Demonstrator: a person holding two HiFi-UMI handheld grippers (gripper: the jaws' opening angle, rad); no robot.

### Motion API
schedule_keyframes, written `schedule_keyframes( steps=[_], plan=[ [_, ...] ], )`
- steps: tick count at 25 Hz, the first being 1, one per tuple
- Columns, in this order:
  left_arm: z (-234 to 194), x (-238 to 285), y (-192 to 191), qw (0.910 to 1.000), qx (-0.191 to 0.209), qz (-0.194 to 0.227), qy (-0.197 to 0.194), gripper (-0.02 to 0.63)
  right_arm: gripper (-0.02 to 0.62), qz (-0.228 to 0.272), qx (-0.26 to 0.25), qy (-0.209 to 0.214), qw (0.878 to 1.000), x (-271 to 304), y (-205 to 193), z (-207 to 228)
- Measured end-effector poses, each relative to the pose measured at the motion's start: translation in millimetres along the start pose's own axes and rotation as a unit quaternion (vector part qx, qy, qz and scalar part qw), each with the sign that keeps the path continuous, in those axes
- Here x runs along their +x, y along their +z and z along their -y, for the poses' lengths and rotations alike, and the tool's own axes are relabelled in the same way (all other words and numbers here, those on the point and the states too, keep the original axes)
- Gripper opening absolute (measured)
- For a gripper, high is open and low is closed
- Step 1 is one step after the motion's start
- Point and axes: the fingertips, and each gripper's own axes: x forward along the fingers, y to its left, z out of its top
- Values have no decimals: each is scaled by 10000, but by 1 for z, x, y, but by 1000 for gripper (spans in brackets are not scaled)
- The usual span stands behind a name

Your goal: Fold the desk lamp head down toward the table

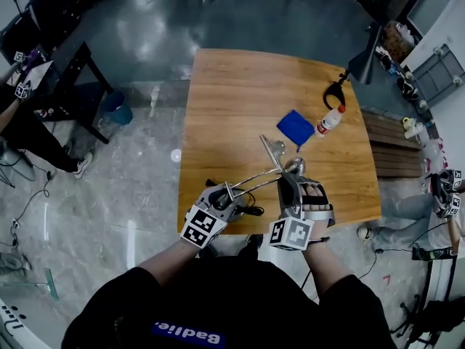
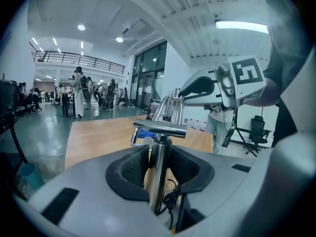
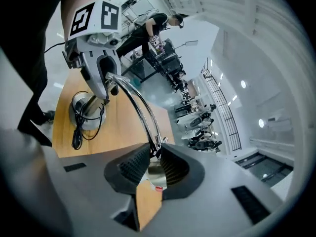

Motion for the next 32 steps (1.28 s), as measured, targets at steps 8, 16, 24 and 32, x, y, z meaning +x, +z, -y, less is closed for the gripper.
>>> schedule_keyframes(
  steps=[8,16,24,32],
  plan=[
    [-2,0,-1,10000,-14,19,47,132,69,67,1422,847,9862,38,-16,-65],
    [-2,-1,-4,9999,-110,-76,94,132,69,301,2727,1466,9504,55,-7,-107],
    [-1,1,1,9999,-143,-16,42,132,69,238,2911,1680,9415,63,1,-127],
    [3,2,-3,9995,51,-263,-142,133,95,199,3190,1829,9297,57,5,-123]
  ],
)
